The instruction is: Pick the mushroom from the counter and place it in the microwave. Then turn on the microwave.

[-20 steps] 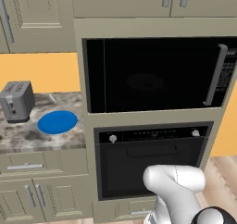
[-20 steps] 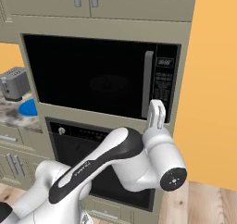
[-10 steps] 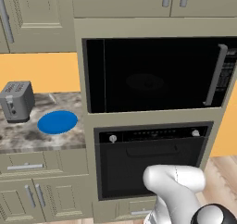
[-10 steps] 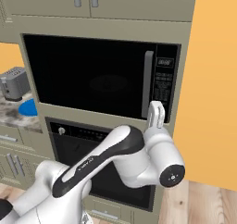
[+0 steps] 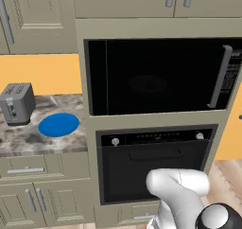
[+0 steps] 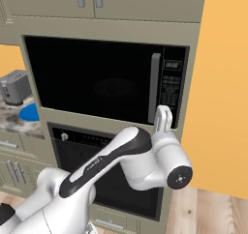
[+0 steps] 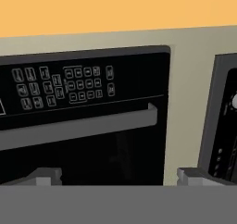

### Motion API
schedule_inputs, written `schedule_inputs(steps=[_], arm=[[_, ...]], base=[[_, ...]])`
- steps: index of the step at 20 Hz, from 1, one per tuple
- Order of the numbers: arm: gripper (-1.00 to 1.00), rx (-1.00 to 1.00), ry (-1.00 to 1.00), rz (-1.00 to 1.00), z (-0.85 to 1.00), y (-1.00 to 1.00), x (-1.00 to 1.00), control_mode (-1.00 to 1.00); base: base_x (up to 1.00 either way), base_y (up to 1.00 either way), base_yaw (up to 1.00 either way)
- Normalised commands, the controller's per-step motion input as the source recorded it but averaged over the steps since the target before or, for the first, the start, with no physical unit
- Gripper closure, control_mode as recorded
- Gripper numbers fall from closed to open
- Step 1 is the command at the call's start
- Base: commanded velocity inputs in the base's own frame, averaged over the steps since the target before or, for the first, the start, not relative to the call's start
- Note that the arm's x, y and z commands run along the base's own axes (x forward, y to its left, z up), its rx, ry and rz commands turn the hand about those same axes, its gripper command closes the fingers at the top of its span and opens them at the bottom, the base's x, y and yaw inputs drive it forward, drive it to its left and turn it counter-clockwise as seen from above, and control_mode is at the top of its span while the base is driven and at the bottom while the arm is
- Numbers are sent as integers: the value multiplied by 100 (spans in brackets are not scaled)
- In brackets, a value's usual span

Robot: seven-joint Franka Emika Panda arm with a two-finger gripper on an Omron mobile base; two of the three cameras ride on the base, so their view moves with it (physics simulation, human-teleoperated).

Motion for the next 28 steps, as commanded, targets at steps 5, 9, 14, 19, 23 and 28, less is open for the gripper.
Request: schedule_inputs(steps=[5, 9, 14, 19, 23, 28], arm=[[-100, 0, 3, 0, -8, 0, 21, -100], [-100, 0, 0, 0, -9, 0, 17, -100], [-100, 0, 0, 0, -11, 0, 15, -100], [-100, 0, 0, 0, -7, -3, 18, -100], [-100, 0, 0, 0, -1, -4, 13, -100], [-100, 0, 0, 0, -1, -10, 11, -100]], base=[[0, 0, 0], [0, 0, 0], [0, 0, 0], [0, 0, 0], [0, 0, 0], [0, 0, 0]])
